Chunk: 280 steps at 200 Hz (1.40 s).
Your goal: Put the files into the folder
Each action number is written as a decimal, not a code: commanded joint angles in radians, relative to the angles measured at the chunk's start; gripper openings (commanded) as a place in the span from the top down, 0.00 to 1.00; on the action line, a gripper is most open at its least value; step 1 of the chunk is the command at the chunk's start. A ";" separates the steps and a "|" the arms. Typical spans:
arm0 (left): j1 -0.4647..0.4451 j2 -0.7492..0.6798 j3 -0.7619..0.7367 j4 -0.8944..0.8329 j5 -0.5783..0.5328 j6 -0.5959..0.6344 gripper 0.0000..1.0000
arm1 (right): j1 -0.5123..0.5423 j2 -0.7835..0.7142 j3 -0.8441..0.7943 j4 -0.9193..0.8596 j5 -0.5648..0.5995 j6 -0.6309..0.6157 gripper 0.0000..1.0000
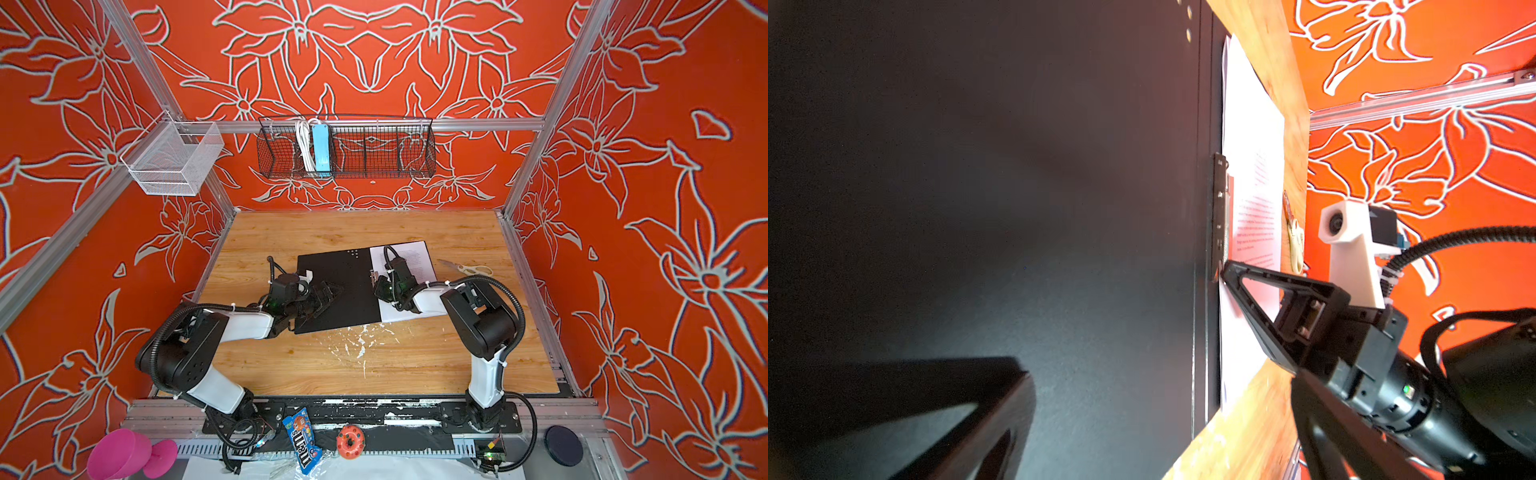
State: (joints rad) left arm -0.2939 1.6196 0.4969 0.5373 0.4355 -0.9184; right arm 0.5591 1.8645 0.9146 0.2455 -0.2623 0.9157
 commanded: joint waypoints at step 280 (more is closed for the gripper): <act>0.007 0.108 -0.055 -0.517 -0.097 0.021 0.02 | 0.006 -0.068 -0.068 -0.211 -0.143 0.021 0.52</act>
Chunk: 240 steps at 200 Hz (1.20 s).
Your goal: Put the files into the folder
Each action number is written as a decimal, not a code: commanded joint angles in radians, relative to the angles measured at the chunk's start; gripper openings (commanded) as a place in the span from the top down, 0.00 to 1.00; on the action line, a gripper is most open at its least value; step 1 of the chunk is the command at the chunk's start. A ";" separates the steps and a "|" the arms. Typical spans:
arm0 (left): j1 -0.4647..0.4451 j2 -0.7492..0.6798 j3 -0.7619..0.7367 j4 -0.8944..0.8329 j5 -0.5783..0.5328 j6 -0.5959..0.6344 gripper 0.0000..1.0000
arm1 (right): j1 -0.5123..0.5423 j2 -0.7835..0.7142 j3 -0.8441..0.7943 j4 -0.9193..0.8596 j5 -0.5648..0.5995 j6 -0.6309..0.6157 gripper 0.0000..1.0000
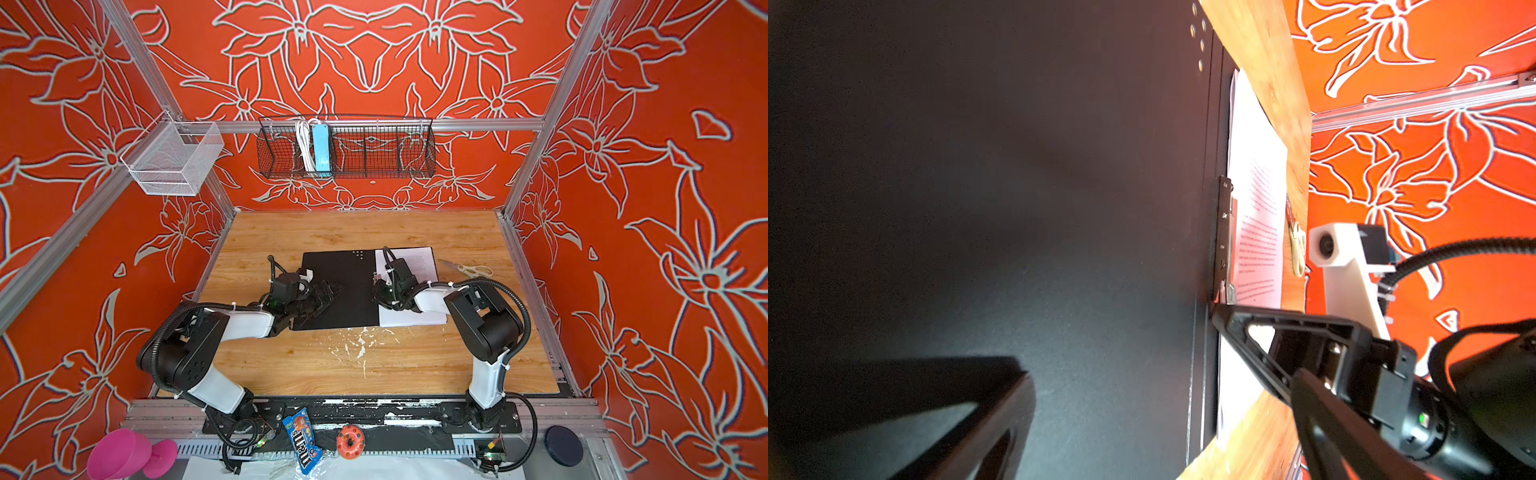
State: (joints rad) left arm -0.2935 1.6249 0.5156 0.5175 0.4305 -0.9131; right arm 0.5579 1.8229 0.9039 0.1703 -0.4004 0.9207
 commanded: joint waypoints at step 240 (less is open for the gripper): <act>0.341 -0.106 0.394 -1.006 -0.035 0.410 0.02 | -0.438 -0.220 -0.036 -0.404 0.063 -0.318 0.02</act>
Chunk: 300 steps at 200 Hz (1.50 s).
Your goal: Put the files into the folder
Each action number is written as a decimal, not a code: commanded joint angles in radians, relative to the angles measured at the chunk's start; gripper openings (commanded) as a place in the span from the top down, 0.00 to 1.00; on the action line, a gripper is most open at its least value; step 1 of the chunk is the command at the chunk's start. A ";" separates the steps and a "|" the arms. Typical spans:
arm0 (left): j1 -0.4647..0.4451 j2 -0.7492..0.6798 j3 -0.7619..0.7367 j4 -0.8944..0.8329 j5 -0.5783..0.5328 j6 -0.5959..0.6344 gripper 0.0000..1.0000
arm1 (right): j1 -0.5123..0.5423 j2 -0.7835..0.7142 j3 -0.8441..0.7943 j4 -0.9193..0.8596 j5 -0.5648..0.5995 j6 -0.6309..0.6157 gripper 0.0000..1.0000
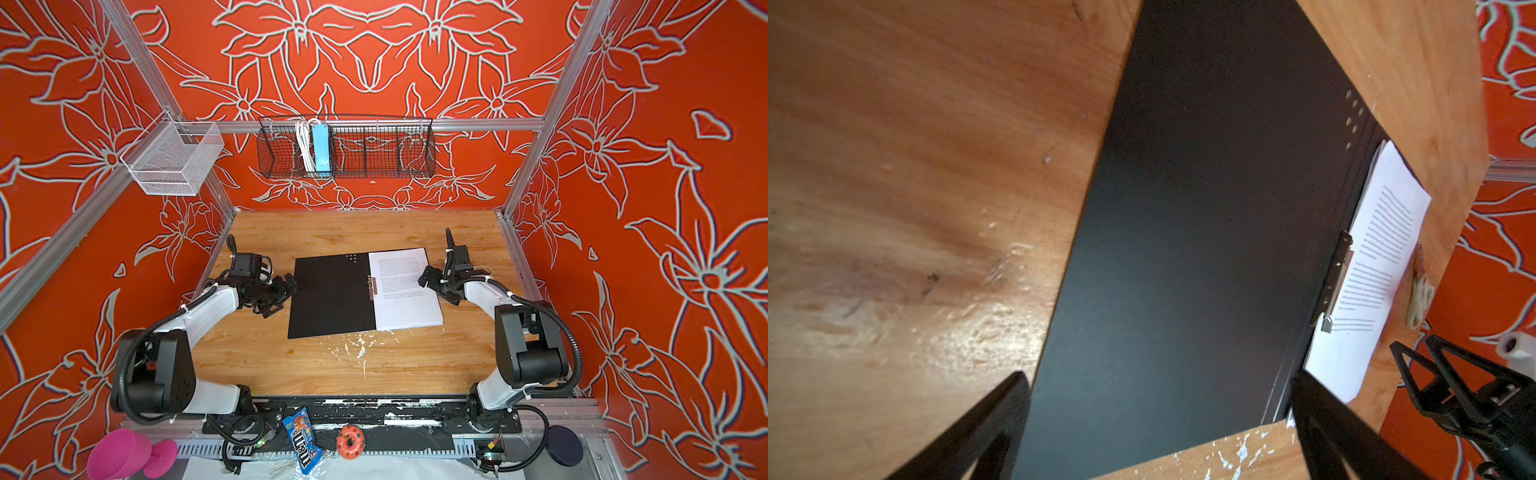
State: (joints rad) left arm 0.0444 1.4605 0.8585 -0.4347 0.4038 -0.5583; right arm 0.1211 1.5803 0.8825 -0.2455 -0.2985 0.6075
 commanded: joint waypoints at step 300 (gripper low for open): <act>-0.172 0.051 0.387 -0.005 0.532 -0.038 0.02 | 0.032 0.191 0.030 0.061 -0.253 -0.002 0.09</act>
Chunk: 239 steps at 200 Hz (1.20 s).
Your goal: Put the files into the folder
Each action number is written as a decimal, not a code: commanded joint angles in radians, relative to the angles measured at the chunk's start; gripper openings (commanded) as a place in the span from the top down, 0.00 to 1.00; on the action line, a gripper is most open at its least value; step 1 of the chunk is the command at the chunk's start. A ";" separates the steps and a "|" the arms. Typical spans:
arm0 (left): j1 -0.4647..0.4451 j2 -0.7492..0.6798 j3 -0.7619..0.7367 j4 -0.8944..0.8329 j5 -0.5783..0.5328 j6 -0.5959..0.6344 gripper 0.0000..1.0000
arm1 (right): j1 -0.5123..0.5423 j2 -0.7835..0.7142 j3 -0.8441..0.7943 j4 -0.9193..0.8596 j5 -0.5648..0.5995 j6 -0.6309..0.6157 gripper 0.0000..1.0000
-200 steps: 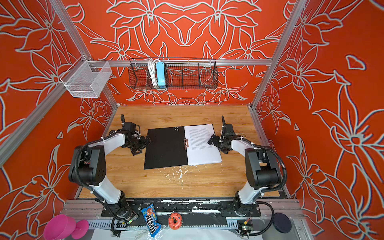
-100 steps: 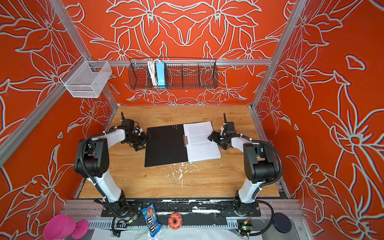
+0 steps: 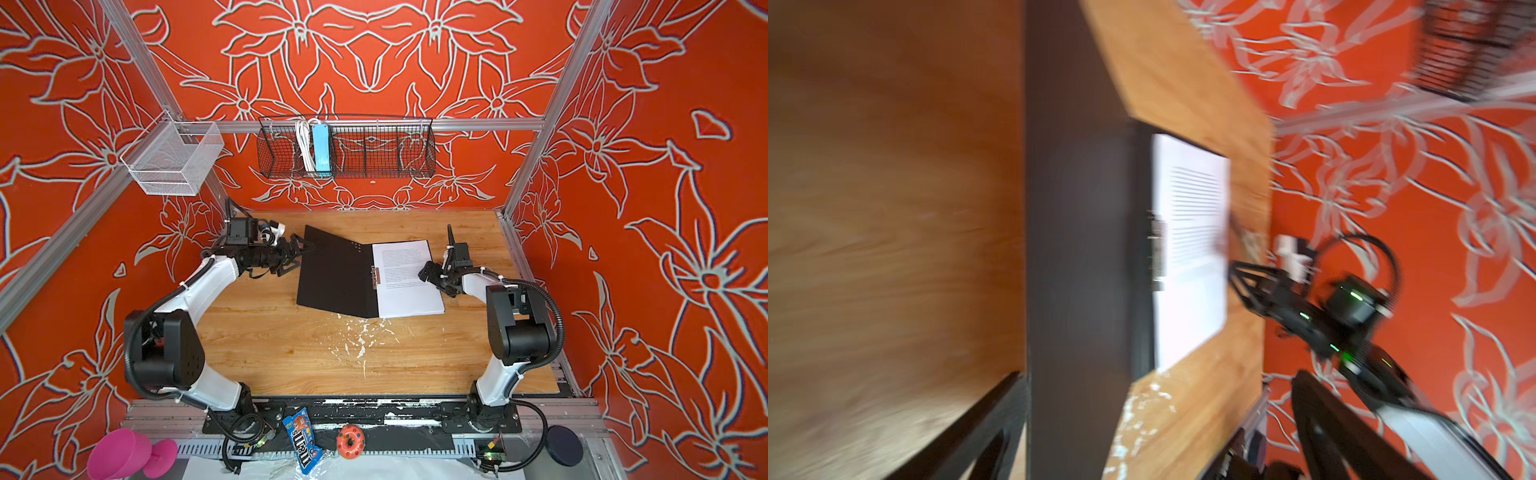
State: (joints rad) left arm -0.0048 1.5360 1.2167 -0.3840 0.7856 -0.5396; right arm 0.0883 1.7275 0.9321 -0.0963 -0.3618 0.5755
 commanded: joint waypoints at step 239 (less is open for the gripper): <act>-0.250 -0.319 -0.305 0.213 -0.927 0.000 0.02 | -0.119 -0.686 -0.222 -0.039 0.314 -0.137 0.02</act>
State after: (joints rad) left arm -0.3172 1.3231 1.1370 -0.2153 0.2703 -0.5858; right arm -0.0319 1.0004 0.7544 -0.2607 -0.1425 0.6266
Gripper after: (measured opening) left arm 0.978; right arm 0.974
